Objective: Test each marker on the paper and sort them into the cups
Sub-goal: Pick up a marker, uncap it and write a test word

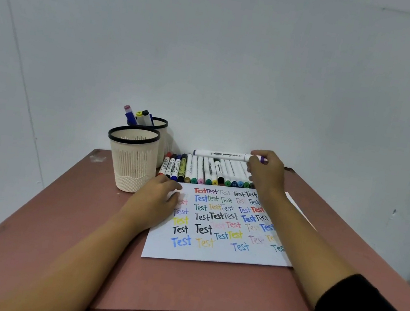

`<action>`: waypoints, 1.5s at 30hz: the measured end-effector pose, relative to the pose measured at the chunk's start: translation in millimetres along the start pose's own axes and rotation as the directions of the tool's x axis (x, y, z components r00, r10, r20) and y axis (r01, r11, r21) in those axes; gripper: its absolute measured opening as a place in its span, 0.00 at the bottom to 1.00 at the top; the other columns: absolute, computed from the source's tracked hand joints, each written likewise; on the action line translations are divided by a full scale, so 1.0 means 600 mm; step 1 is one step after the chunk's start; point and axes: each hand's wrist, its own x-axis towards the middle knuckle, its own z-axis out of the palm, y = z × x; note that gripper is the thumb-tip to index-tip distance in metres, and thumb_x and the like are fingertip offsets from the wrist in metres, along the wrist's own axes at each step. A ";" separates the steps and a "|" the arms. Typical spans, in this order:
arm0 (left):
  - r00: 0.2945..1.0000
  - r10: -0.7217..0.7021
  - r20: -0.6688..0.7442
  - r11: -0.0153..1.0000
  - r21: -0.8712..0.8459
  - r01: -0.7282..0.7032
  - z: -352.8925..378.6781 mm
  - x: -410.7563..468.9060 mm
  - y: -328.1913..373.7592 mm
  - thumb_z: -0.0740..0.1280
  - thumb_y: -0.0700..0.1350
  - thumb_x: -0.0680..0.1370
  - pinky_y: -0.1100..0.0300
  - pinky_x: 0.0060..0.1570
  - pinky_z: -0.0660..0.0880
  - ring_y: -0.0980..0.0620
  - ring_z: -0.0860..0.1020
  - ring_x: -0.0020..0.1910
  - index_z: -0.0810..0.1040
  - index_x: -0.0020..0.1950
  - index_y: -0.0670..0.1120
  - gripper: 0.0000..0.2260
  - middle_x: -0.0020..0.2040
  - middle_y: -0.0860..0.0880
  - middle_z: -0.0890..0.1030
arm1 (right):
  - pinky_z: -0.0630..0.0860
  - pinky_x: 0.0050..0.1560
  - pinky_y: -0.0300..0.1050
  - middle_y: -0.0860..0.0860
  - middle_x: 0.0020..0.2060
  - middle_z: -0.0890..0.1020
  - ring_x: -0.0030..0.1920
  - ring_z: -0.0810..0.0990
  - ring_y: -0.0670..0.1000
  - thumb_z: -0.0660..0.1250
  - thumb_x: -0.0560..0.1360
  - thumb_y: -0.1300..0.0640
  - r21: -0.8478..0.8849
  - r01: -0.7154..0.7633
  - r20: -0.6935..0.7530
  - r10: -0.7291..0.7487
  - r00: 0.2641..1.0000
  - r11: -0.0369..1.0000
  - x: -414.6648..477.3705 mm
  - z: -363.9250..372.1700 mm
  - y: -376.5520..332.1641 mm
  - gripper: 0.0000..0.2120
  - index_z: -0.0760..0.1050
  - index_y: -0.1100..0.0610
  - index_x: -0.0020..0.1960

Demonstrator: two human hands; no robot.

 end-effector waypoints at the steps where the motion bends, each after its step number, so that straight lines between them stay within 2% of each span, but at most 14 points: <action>1: 0.999 0.008 -0.043 1.000 -0.016 -0.008 -0.003 0.000 0.002 0.64 0.40 0.77 0.63 0.50 0.67 0.45 0.75 0.54 0.77 0.61 0.41 0.13 0.55 0.43 0.76 | 0.72 0.35 0.41 0.53 0.42 0.76 0.37 0.73 0.49 0.60 0.76 0.64 0.031 -0.026 0.033 0.025 0.999 0.999 -0.014 0.001 -0.004 0.07 0.75 0.56 0.49; 5: 0.978 0.075 -0.193 0.997 0.004 -0.076 -0.013 -0.006 0.005 0.69 0.38 0.74 0.59 0.52 0.69 0.42 0.76 0.51 0.74 0.62 0.38 0.17 0.54 0.40 0.74 | 0.71 0.34 0.38 0.51 0.38 0.75 0.35 0.74 0.46 0.59 0.77 0.64 0.098 -0.076 0.145 0.062 0.988 0.992 -0.062 0.006 -0.009 0.08 0.74 0.55 0.46; 9: 0.982 0.089 -0.168 0.995 0.056 -0.081 -0.014 -0.011 0.002 0.71 0.43 0.72 0.57 0.55 0.69 0.40 0.76 0.53 0.74 0.62 0.37 0.21 0.55 0.38 0.74 | 0.72 0.35 0.40 0.51 0.38 0.76 0.36 0.75 0.46 0.58 0.78 0.63 0.098 -0.098 0.228 0.073 0.971 0.990 -0.087 0.006 0.001 0.07 0.75 0.56 0.46; 13: 0.993 0.081 -0.084 0.993 0.093 -0.073 -0.016 -0.011 0.009 0.60 0.55 0.74 0.50 0.52 0.74 0.41 0.77 0.50 0.77 0.60 0.39 0.24 0.51 0.42 0.79 | 0.71 0.35 0.41 0.54 0.38 0.76 0.35 0.74 0.47 0.58 0.78 0.65 0.153 -0.142 0.291 0.092 0.952 0.978 -0.093 0.004 0.003 0.10 0.75 0.55 0.43; 15: 0.994 0.078 -0.079 0.994 0.082 -0.072 -0.016 -0.010 0.011 0.58 0.54 0.75 0.50 0.46 0.74 0.41 0.78 0.47 0.78 0.57 0.40 0.22 0.47 0.43 0.80 | 0.71 0.35 0.41 0.54 0.38 0.76 0.35 0.73 0.48 0.58 0.78 0.65 0.188 -0.165 0.312 0.100 0.945 0.968 -0.093 0.002 0.004 0.10 0.76 0.56 0.43; 19: 0.992 0.089 -0.089 0.995 0.056 -0.084 -0.018 -0.011 0.018 0.63 0.45 0.78 0.57 0.40 0.65 0.45 0.74 0.43 0.76 0.53 0.39 0.10 0.44 0.45 0.78 | 0.71 0.34 0.41 0.54 0.36 0.76 0.33 0.73 0.48 0.59 0.77 0.65 0.292 -0.241 0.326 0.141 0.935 0.926 -0.093 0.005 0.005 0.08 0.75 0.55 0.47; 22: 0.992 0.083 -0.095 0.996 0.052 -0.078 -0.018 -0.014 0.024 0.62 0.45 0.79 0.60 0.36 0.57 0.50 0.67 0.37 0.74 0.48 0.40 0.08 0.39 0.49 0.72 | 0.72 0.31 0.39 0.53 0.34 0.76 0.32 0.74 0.48 0.62 0.77 0.63 0.388 -0.343 0.367 0.198 0.909 0.855 -0.095 0.012 0.006 0.05 0.75 0.56 0.47; 26: 0.988 0.103 -0.113 0.994 0.050 -0.098 -0.018 -0.014 0.030 0.62 0.46 0.79 0.61 0.34 0.54 0.51 0.65 0.36 0.74 0.48 0.40 0.08 0.39 0.47 0.74 | 0.73 0.30 0.38 0.51 0.30 0.77 0.31 0.76 0.46 0.65 0.77 0.59 0.377 -0.436 0.470 0.237 0.850 0.817 -0.102 0.021 0.008 0.05 0.76 0.58 0.43; 32: 0.980 0.151 -0.129 0.988 0.045 -0.146 -0.020 -0.018 0.039 0.62 0.46 0.79 0.61 0.33 0.54 0.53 0.64 0.35 0.74 0.49 0.41 0.09 0.40 0.45 0.77 | 0.71 0.28 0.36 0.50 0.30 0.78 0.30 0.75 0.45 0.67 0.76 0.59 0.264 -0.415 0.600 0.189 0.778 0.871 -0.115 0.033 0.013 0.05 0.78 0.60 0.43; 35: 0.982 0.155 -0.108 0.987 0.046 -0.151 -0.022 -0.020 0.043 0.61 0.47 0.79 0.59 0.33 0.55 0.53 0.64 0.34 0.73 0.47 0.42 0.08 0.38 0.47 0.75 | 0.70 0.28 0.35 0.50 0.30 0.78 0.29 0.74 0.44 0.67 0.76 0.59 0.268 -0.394 0.600 0.168 0.782 0.879 -0.115 0.036 0.014 0.05 0.78 0.60 0.43; 37: 0.987 0.144 -0.075 0.989 0.031 -0.142 -0.022 -0.020 0.044 0.61 0.48 0.79 0.58 0.33 0.57 0.51 0.65 0.33 0.68 0.43 0.46 0.08 0.35 0.49 0.73 | 0.71 0.28 0.35 0.50 0.30 0.77 0.30 0.74 0.44 0.66 0.76 0.60 0.282 -0.379 0.599 0.147 0.787 0.881 -0.114 0.036 0.015 0.05 0.78 0.61 0.44; 39: 0.992 0.120 -0.035 0.993 0.022 -0.120 -0.020 -0.019 0.043 0.61 0.50 0.79 0.57 0.33 0.59 0.50 0.65 0.31 0.64 0.41 0.46 0.11 0.31 0.53 0.68 | 0.70 0.29 0.34 0.50 0.30 0.77 0.30 0.74 0.43 0.66 0.77 0.60 0.289 -0.367 0.605 0.128 0.786 0.884 -0.113 0.035 0.017 0.06 0.78 0.62 0.45; 41: 0.996 0.092 0.008 0.996 0.006 -0.092 -0.019 -0.018 0.043 0.60 0.50 0.79 0.57 0.33 0.60 0.50 0.65 0.30 0.64 0.39 0.46 0.13 0.29 0.55 0.65 | 0.70 0.29 0.33 0.50 0.29 0.77 0.30 0.74 0.43 0.65 0.77 0.61 0.290 -0.358 0.616 0.113 0.780 0.887 -0.113 0.034 0.017 0.06 0.78 0.63 0.47; 45: 0.998 0.028 0.064 0.998 -0.057 -0.025 -0.021 -0.018 0.041 0.61 0.52 0.79 0.55 0.32 0.62 0.50 0.66 0.29 0.67 0.36 0.46 0.15 0.28 0.53 0.67 | 0.70 0.31 0.34 0.49 0.31 0.77 0.32 0.74 0.43 0.64 0.77 0.61 0.296 -0.313 0.629 0.063 0.775 0.902 -0.113 0.030 0.015 0.04 0.77 0.61 0.47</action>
